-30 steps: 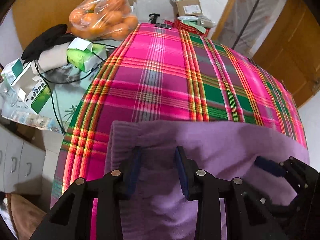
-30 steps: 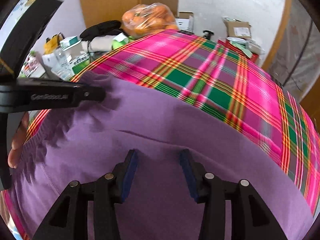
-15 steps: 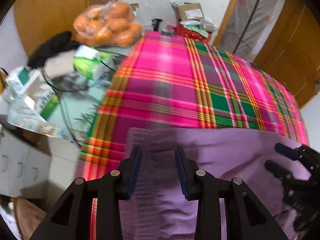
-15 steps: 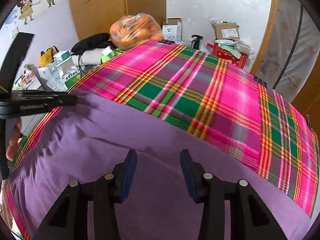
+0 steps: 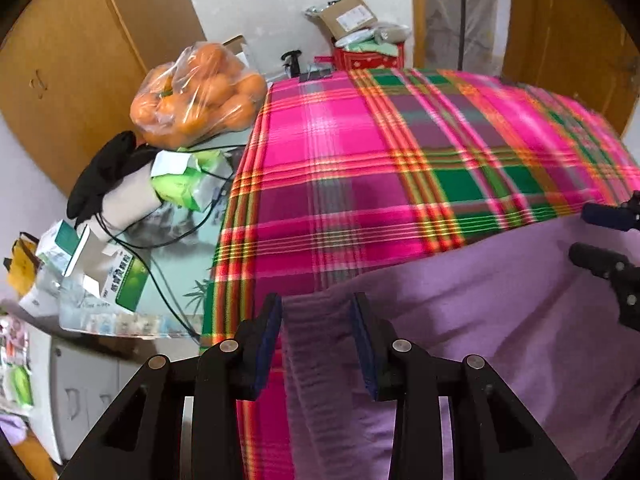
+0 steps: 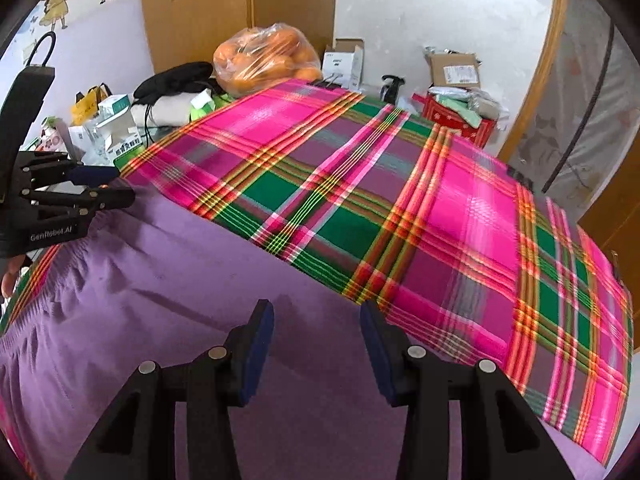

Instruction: Fold clothes

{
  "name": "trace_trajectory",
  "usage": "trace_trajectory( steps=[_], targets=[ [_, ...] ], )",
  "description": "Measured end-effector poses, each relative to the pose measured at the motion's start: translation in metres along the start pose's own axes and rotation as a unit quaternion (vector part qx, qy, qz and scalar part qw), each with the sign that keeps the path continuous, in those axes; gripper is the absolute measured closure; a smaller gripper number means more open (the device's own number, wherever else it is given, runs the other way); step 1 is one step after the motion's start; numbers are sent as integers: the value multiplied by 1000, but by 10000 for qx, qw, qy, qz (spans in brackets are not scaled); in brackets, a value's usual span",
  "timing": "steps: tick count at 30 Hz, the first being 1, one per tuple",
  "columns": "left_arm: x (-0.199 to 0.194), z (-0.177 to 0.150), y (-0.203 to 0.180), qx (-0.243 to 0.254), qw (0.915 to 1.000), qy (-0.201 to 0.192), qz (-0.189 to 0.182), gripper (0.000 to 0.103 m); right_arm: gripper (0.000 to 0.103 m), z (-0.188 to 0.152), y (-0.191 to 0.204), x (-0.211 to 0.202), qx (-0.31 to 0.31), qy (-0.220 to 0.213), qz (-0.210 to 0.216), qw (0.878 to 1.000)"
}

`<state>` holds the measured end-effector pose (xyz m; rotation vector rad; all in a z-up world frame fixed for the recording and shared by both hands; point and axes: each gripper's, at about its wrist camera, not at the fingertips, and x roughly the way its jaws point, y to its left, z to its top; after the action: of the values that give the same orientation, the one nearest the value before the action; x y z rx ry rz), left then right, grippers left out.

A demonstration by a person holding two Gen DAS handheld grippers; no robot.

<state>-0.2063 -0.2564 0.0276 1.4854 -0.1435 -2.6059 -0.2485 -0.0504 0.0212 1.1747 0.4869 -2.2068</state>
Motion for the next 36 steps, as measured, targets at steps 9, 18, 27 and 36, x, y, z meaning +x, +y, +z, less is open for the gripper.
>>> trace_trajectory(
  steps=[9,18,27,36],
  targets=[
    [10,3,-1,355,9993,-65,-85,66,53,4,0,12,6,-57,187,9998],
    [8,-3,-7,686,9964,-487,-55,66,51,2,-6,13,143,-167,391,9990],
    [7,-9,1,506,9967,-510,-387,70,65,0,-1,9,67,-59,414,9991],
    [1,-15,-3,737,9951,-617,-214,82,94,-5,7,3,68,-166,284,9994]
  ],
)
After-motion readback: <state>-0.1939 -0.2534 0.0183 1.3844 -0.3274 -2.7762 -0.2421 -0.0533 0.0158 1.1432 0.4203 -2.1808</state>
